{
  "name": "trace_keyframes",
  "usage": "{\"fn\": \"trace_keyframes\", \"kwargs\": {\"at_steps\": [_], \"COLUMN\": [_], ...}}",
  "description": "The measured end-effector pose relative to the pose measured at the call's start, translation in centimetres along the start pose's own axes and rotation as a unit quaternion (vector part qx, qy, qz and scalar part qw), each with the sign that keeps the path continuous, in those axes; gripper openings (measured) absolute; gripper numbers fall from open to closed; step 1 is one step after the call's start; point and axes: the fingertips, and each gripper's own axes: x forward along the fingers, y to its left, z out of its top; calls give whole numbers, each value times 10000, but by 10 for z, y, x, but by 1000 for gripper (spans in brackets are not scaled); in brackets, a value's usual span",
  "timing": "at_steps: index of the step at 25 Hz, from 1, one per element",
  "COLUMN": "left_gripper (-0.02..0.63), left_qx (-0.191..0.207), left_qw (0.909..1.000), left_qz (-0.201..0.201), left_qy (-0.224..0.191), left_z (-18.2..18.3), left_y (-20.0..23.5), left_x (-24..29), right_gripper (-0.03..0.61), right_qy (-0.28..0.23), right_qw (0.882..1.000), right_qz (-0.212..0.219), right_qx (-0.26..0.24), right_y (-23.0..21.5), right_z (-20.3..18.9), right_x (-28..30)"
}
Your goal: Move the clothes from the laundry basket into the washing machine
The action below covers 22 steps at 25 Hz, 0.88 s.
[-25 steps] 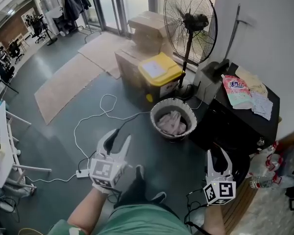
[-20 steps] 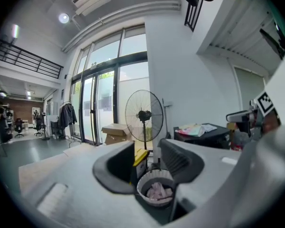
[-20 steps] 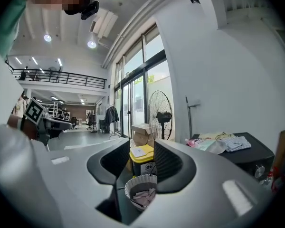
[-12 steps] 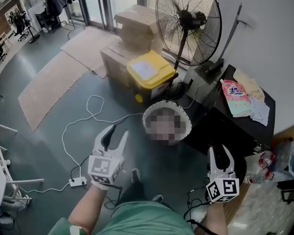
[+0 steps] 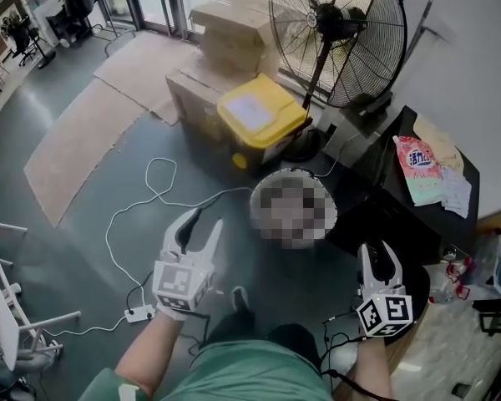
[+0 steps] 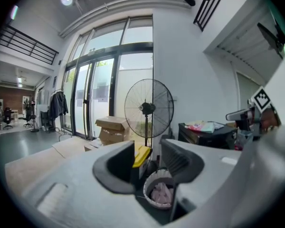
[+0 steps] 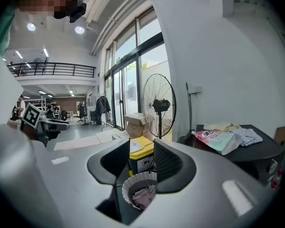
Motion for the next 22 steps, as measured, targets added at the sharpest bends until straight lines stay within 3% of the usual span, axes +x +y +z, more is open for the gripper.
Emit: {"fn": "trace_keyframes", "kwargs": {"at_steps": [12, 22], "left_gripper": [176, 176], "left_qx": [52, -103], "left_qw": [9984, 9937], "left_qz": [-222, 182], "left_qy": [519, 1102], "left_z": [-33, -63], "left_y": [8, -13], "left_x": [48, 120], "right_gripper": [140, 140], "right_qy": [492, 954], "right_qw": [9978, 9904], "right_qz": [418, 1003], "right_qx": [-172, -57], "right_y": [5, -52], "right_z": [-46, -106], "right_x": [91, 185]}}
